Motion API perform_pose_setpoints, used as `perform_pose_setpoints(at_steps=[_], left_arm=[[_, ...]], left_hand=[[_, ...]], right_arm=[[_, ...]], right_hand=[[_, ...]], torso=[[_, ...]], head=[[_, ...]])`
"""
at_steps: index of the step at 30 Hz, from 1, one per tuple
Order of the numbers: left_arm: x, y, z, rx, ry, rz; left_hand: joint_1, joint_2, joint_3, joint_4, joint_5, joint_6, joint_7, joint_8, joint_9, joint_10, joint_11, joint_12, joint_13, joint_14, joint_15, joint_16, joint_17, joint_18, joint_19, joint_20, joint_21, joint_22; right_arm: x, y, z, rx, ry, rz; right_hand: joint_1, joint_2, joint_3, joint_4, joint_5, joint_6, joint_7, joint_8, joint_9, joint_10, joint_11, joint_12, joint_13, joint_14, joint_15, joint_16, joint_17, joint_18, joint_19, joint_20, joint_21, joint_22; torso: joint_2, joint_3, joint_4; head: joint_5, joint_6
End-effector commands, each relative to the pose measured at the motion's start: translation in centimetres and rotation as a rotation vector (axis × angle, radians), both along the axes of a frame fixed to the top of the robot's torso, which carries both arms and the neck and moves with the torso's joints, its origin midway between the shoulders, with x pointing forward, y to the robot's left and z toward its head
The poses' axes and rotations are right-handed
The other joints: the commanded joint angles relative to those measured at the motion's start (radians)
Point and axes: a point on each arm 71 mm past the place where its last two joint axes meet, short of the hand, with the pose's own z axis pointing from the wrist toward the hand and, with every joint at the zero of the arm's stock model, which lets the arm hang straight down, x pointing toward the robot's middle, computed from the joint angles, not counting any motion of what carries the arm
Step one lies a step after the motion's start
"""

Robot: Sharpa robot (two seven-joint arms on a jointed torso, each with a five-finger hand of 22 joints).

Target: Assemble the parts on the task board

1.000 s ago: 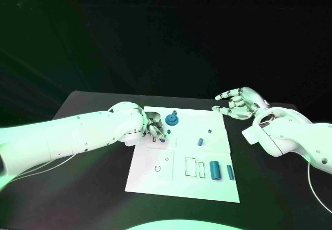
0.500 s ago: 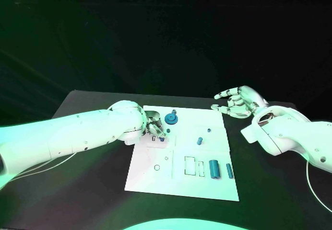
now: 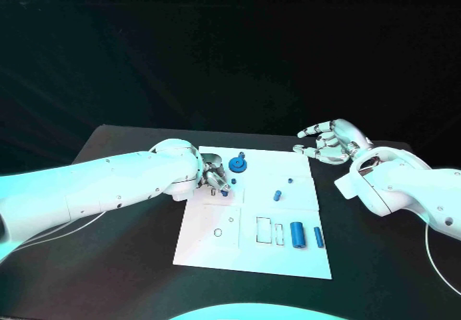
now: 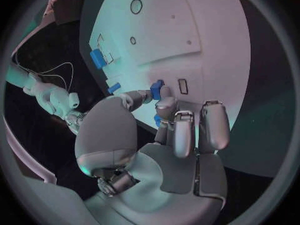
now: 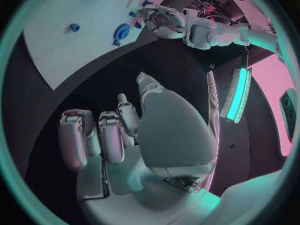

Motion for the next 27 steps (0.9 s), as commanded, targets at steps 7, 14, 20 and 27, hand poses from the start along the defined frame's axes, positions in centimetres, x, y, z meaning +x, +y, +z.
perform_pose_setpoints(at_steps=[7,14,20,27], left_arm=[[-0.56,-0.35,-0.78,0.026,0.04,-0.036],[-0.59,-0.39,-0.72,0.034,0.03,-0.042],[-0.61,-0.45,-0.64,0.045,0.013,-0.047],[-0.56,-0.31,-0.58,0.06,-0.004,-0.047]], left_hand=[[0.052,0.006,0.112,-0.148,0.016,0.007,-0.008,-0.004,0.006,0.008,-0.001,-0.007,-0.001,0.104,-0.009,0.007,0.263,-0.014,0.004,-0.006,0.005,0.002],[0.07,0.001,0.116,-0.164,0.026,0.013,-0.006,-0.005,0.008,0.011,-0.001,-0.008,0.0,0.104,-0.008,0.007,0.263,-0.015,0.006,-0.006,0.007,0.006],[0.078,-0.005,0.117,-0.17,0.043,0.023,-0.006,-0.006,0.009,0.021,-0.001,-0.002,0.01,0.104,-0.008,0.007,0.263,-0.018,0.015,-0.006,0.014,0.02],[0.081,-0.01,0.117,-0.17,0.076,0.033,-0.008,-0.009,0.009,0.032,-0.003,0.004,0.019,0.104,-0.01,0.007,0.263,-0.021,0.026,-0.007,0.021,0.037]], right_arm=[[-0.09,0.16,-0.04,0.0,-0.002,0.019],[-0.1,0.15,-0.07,0.002,0.0,0.018],[-0.11,0.16,-0.08,0.004,0.001,0.018],[-0.11,0.16,-0.09,0.004,0.001,0.017]], right_hand=[[-0.009,0.0,0.007,-0.002,0.004,0.005,-0.001,0.007,-0.002,0.001,-0.006,0.001,0.013,0.084,-0.008,-0.006,0.19,0.01,0.052,-0.006,-0.006,0.202],[-0.011,0.0,0.008,-0.002,0.004,0.005,-0.001,0.007,-0.002,0.002,-0.006,0.001,0.013,0.084,-0.008,-0.006,0.19,0.01,0.052,-0.006,-0.006,0.202],[-0.012,0.001,0.008,-0.001,0.004,0.005,-0.001,0.007,-0.002,0.002,-0.006,0.001,0.013,0.084,-0.008,-0.006,0.19,0.01,0.052,-0.006,-0.005,0.202],[-0.012,0.001,0.008,-0.001,0.004,0.005,-0.001,0.007,-0.002,0.002,-0.006,0.001,0.013,0.084,-0.008,-0.006,0.19,0.01,0.052,-0.006,-0.005,0.202]], torso=[[0.0,-0.0001,-0.0001],[0.0,0.0001,0.0],[0.001,0.0,0.0006],[0.0,-0.0001,0.0001]], head=[[0.0,0.001],[0.0,0.0],[0.0,0.001],[-0.002,0.0]])
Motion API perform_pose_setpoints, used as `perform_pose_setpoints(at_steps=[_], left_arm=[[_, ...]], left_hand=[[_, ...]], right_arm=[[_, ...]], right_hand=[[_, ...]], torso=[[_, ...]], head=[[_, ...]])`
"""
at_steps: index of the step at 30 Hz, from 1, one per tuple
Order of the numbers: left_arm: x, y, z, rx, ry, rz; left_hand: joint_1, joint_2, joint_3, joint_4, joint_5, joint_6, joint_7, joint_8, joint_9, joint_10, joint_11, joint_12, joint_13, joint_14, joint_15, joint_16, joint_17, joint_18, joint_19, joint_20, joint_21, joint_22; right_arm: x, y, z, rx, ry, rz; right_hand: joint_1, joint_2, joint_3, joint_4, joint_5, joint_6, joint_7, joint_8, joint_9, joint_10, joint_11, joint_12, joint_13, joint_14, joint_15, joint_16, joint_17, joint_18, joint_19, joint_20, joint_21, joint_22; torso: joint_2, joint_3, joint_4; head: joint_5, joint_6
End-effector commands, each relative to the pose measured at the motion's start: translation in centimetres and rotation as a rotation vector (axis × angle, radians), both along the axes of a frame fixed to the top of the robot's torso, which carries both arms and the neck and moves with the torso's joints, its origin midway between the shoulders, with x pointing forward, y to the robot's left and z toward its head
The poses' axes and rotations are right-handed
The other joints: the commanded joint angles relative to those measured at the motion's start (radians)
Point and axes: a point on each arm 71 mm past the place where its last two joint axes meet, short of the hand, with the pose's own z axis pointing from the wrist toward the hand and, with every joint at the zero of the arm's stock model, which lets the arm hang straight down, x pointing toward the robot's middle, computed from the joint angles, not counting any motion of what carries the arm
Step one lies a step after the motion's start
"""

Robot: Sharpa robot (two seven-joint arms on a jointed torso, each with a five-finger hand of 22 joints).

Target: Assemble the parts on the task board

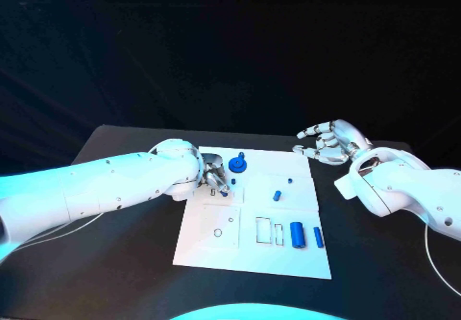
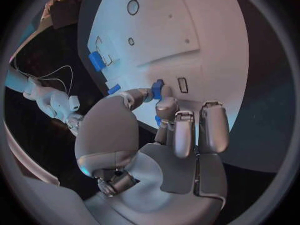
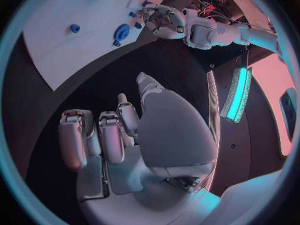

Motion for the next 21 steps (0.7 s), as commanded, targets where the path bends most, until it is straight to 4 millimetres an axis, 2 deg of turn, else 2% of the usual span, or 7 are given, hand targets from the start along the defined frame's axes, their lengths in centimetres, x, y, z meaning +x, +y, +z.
perform_pose_setpoints(at_steps=[1,16,21], left_arm=[[-0.44,-0.09,-0.7,0.038,0.02,-0.025],[-0.7,-0.25,-0.8,0.033,0.047,-0.031],[-0.69,-0.25,-0.81,0.02,0.053,-0.023]], left_hand=[[0.019,0.011,0.142,-0.145,0.011,0.024,-0.014,-0.001,0.002,0.01,0.0,0.008,0.004,0.107,-0.008,0.007,0.263,-0.012,0.011,0.0,0.003,0.003],[0.013,0.007,0.139,-0.14,0.045,0.034,-0.016,-0.001,0.004,0.021,-0.002,0.015,0.016,0.107,-0.009,0.007,0.263,-0.015,0.018,-0.002,0.009,0.015],[-0.008,0.012,0.122,-0.12,0.044,0.043,-0.021,0.002,0.009,0.029,-0.004,0.02,0.023,0.107,-0.01,0.007,0.263,-0.015,0.018,-0.003,0.008,0.015]], right_arm=[[-0.07,0.17,0.0,0.001,-0.003,0.018],[-0.08,0.11,-0.01,0.0,-0.002,0.017],[-0.09,0.09,0.0,0.001,-0.003,0.016]], right_hand=[[-0.012,0.001,0.005,0.002,0.004,0.006,-0.001,0.003,-0.001,0.002,-0.006,0.001,0.013,0.084,-0.008,-0.006,0.189,0.01,0.052,-0.006,-0.005,0.202],[-0.017,0.002,0.006,0.002,0.005,0.005,-0.001,0.004,-0.002,0.002,-0.006,0.001,0.013,0.084,-0.008,-0.007,0.189,0.01,0.052,-0.006,-0.006,0.202],[-0.017,0.002,0.006,0.002,0.005,0.005,-0.001,0.004,-0.002,0.002,-0.006,0.001,0.013,0.084,-0.008,-0.007,0.189,0.01,0.052,-0.006,-0.006,0.202]], torso=[[0.0,-0.0001,-0.0004],[0.001,0.0006,-0.0009],[0.0,0.001,-0.0005]], head=[[0.0,0.0],[-0.002,-0.001],[-0.002,-0.003]])
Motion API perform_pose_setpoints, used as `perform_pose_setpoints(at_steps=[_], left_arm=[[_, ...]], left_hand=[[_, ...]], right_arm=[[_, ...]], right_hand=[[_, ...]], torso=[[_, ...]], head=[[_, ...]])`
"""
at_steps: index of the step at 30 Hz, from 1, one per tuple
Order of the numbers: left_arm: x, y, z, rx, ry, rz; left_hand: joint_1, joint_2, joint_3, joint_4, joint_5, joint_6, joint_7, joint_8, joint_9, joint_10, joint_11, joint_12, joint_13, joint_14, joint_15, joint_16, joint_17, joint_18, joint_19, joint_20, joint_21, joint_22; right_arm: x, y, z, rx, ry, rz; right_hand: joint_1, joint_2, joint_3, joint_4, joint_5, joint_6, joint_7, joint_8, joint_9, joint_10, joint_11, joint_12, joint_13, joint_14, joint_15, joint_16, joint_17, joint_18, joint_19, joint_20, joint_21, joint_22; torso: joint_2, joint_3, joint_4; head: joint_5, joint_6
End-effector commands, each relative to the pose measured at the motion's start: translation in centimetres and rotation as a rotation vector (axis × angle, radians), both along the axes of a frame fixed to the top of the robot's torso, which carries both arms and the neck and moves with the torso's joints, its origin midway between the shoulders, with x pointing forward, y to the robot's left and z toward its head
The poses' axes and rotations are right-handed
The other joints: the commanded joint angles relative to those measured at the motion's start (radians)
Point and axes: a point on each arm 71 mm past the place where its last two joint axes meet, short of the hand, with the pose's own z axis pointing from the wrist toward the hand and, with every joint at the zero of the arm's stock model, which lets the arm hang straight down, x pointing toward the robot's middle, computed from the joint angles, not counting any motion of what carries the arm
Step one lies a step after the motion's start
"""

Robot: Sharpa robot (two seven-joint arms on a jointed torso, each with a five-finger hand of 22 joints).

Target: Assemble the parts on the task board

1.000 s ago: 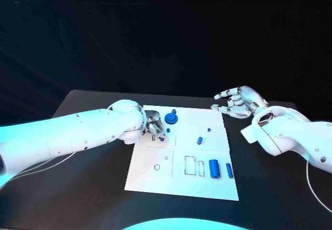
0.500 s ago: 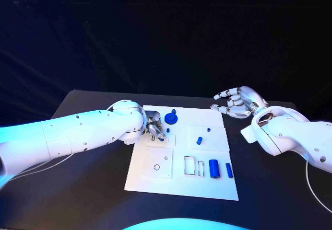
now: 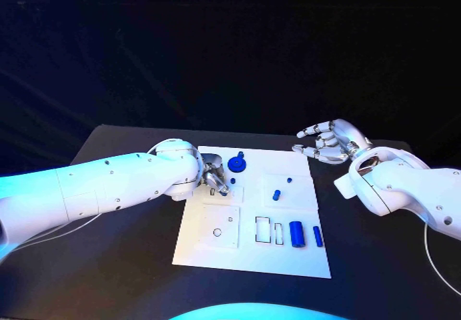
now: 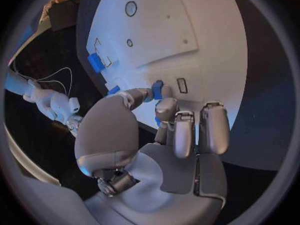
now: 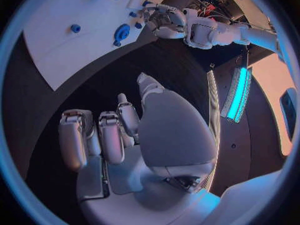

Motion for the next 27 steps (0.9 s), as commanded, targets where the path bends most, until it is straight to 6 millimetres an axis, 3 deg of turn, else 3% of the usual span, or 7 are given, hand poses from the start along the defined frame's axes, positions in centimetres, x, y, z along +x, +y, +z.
perform_pose_setpoints(at_steps=[1,12,27], left_arm=[[-0.57,-0.19,-0.86,0.006,0.06,-0.012],[-0.41,-0.14,-0.85,-0.009,0.056,0.004],[-0.27,-0.02,-0.87,-0.011,0.053,0.012]], left_hand=[[-0.014,0.013,0.112,-0.112,-0.001,0.038,-0.03,0.008,0.005,0.014,-0.005,0.008,0.004,0.104,-0.007,0.007,0.263,-0.008,0.009,0.0,0.004,0.003],[-0.063,0.018,0.014,-0.05,-0.019,0.046,-0.041,0.0,0.011,0.017,-0.012,0.006,0.01,0.104,-0.013,0.007,0.263,-0.008,0.009,-0.006,0.002,0.003],[-0.075,0.017,-0.048,-0.019,-0.026,0.053,-0.043,-0.005,0.012,0.016,-0.014,0.005,0.014,0.104,-0.014,0.007,0.263,-0.009,0.009,-0.008,0.0,0.003]], right_arm=[[-0.09,0.15,0.02,0.0,-0.004,0.018],[-0.1,0.13,0.03,0.0,-0.005,0.017],[-0.12,0.07,0.05,0.001,-0.007,0.015]], right_hand=[[-0.006,0.0,0.006,0.002,0.005,0.005,-0.001,0.004,-0.001,0.002,-0.006,0.001,0.013,0.084,-0.008,-0.007,0.189,0.01,0.052,-0.006,-0.006,0.202],[-0.008,0.0,0.007,0.001,0.006,0.005,-0.001,0.004,-0.001,0.001,-0.006,0.001,0.012,0.084,-0.008,-0.007,0.189,0.01,0.052,-0.006,-0.007,0.202],[-0.008,0.0,0.007,0.001,0.006,0.005,-0.001,0.004,-0.001,0.001,-0.006,0.001,0.012,0.084,-0.008,-0.007,0.189,0.01,0.052,-0.006,-0.007,0.202]], torso=[[0.0,0.0005,0.0004],[-0.001,0.0008,0.0],[0.0,0.0001,0.0004]], head=[[-0.001,-0.002],[0.0,-0.001],[-0.001,-0.001]])
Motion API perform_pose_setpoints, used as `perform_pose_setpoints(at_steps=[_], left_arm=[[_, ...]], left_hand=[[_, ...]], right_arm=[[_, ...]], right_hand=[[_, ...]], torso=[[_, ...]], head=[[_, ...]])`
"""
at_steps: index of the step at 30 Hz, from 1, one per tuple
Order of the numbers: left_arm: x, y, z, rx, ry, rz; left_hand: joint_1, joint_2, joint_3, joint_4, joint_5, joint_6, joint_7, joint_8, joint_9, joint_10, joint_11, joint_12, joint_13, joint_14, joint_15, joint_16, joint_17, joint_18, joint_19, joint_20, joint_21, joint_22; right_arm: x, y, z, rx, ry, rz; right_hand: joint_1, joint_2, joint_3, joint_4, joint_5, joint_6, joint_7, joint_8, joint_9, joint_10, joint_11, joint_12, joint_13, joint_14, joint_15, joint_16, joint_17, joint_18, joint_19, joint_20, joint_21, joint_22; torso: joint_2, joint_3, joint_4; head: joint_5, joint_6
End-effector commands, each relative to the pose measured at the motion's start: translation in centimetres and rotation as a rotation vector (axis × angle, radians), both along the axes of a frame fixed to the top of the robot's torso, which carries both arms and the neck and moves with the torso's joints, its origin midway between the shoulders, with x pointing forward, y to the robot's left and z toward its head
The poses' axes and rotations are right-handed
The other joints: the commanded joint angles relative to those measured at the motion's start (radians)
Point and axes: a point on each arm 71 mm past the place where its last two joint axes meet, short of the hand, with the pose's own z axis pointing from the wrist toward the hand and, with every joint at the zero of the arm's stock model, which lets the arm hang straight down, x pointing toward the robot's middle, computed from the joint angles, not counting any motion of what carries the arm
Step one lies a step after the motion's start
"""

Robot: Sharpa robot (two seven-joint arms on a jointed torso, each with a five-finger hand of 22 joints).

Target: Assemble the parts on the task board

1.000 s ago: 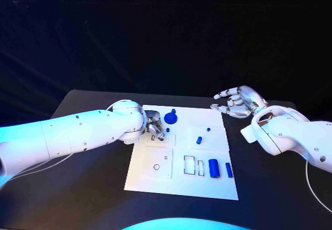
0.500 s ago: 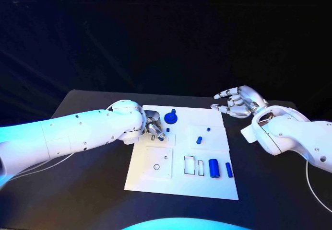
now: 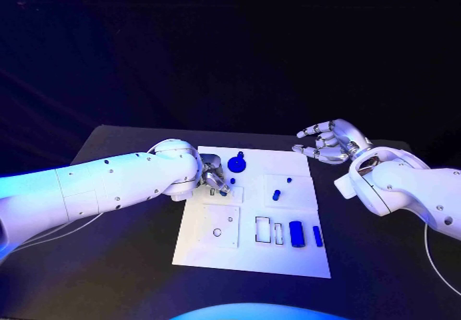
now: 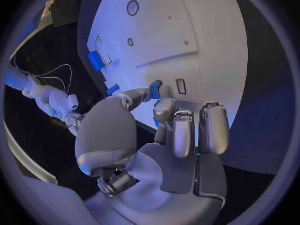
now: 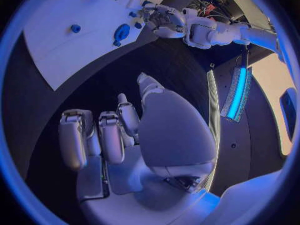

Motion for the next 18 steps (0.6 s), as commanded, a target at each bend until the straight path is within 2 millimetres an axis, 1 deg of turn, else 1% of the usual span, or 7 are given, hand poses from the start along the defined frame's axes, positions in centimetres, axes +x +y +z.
perform_pose_setpoints(at_steps=[1,9,12,18], left_arm=[[-0.4,-0.26,-0.67,0.005,0.033,-0.011],[-0.32,-0.19,-0.68,0.005,0.032,-0.007],[-0.3,-0.18,-0.68,0.005,0.031,-0.006],[-0.28,-0.19,-0.68,0.004,0.03,-0.005]], left_hand=[[-0.013,-0.001,-0.019,0.01,-0.006,0.033,-0.03,-0.006,0.0,0.001,-0.003,0.001,0.002,0.106,-0.006,0.007,0.263,-0.009,0.006,-0.005,0.0,0.001],[-0.017,0.002,-0.055,0.029,-0.009,0.037,-0.031,-0.009,0.001,0.001,-0.004,0.001,0.004,0.106,-0.006,0.007,0.263,-0.009,0.006,-0.005,0.0,0.002],[-0.02,0.004,-0.079,0.045,-0.011,0.04,-0.031,-0.011,0.001,0.002,-0.004,0.002,0.007,0.106,-0.006,0.007,0.263,-0.009,0.006,-0.006,-0.001,0.001],[-0.021,0.005,-0.094,0.054,-0.012,0.042,-0.031,-0.012,0.002,0.002,-0.004,0.002,0.008,0.106,-0.007,0.007,0.263,-0.009,0.006,-0.006,-0.001,0.001]], right_arm=[[-0.08,0.13,0.04,0.0,-0.007,0.016],[-0.08,0.12,0.05,0.0,-0.009,0.015],[-0.08,0.11,0.05,0.0,-0.009,0.015],[-0.08,0.1,0.06,0.0,-0.009,0.015]], right_hand=[[-0.008,0.0,0.007,0.001,0.006,0.005,-0.001,0.004,-0.002,0.001,-0.006,0.001,0.012,0.084,-0.008,-0.007,0.189,0.01,0.052,-0.006,-0.003,0.201],[-0.008,0.0,0.007,0.001,0.006,0.005,-0.001,0.004,-0.002,0.001,-0.006,0.001,0.012,0.084,-0.008,-0.007,0.189,0.01,0.052,-0.006,-0.003,0.201],[-0.008,0.0,0.007,0.001,0.006,0.005,-0.001,0.004,-0.002,0.001,-0.006,0.001,0.012,0.084,-0.008,-0.007,0.189,0.01,0.052,-0.006,-0.003,0.201],[-0.009,-0.001,0.009,0.0,0.006,0.005,-0.001,0.004,-0.002,0.002,-0.006,0.001,0.011,0.084,-0.008,-0.007,0.189,0.01,0.052,-0.007,-0.004,0.201]], torso=[[0.0,-0.0003,0.0001],[0.0,-0.0001,0.0003],[0.0,-0.0004,0.0002],[0.0,-0.0003,0.0]], head=[[0.0,-0.001],[-0.001,-0.001],[-0.001,0.0],[-0.001,-0.001]])
